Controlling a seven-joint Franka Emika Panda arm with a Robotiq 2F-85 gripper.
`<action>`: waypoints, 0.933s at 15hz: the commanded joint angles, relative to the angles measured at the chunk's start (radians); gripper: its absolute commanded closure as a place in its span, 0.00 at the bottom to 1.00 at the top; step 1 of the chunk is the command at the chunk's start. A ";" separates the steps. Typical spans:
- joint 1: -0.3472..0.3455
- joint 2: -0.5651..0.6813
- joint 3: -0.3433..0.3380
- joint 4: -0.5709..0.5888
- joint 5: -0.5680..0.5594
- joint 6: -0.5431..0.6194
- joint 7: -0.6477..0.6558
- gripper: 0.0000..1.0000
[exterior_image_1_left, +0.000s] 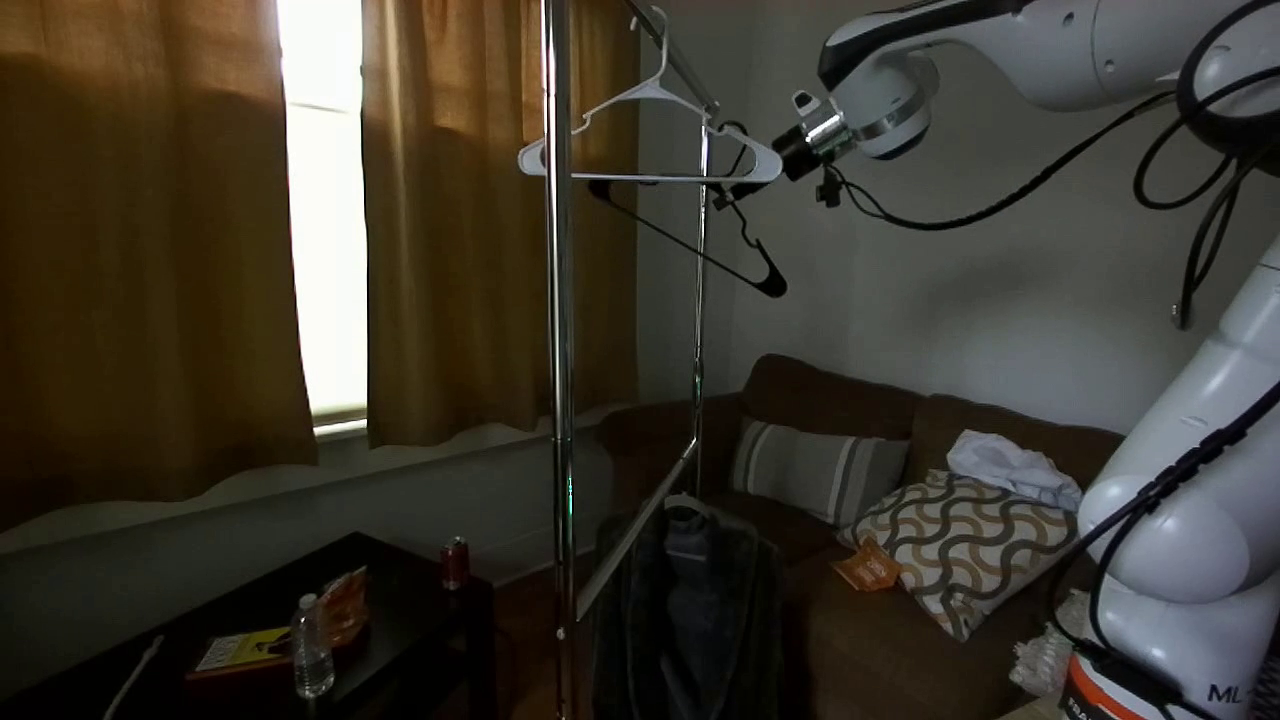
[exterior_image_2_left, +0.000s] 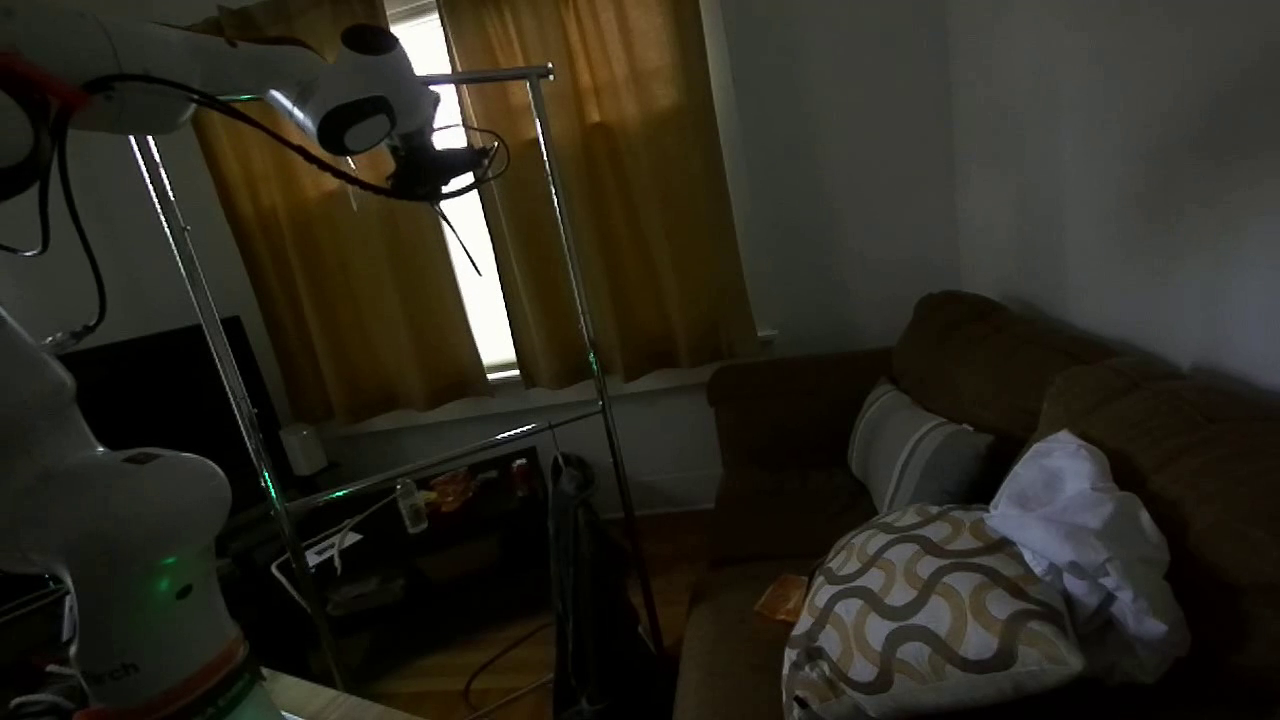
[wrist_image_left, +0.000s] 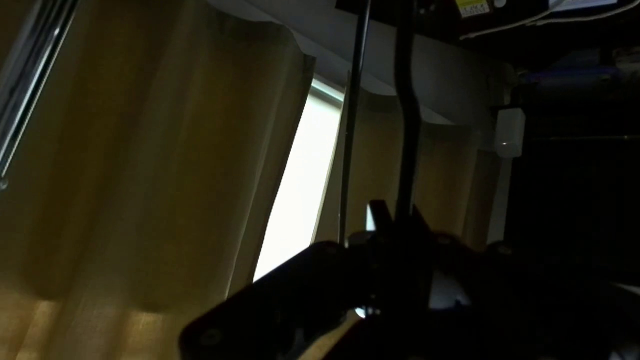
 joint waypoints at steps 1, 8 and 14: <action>-0.002 0.063 0.024 0.103 0.046 0.031 -0.052 0.98; -0.007 0.164 0.083 0.226 0.111 0.161 -0.068 0.98; -0.027 0.176 0.108 0.238 0.083 0.157 -0.041 0.92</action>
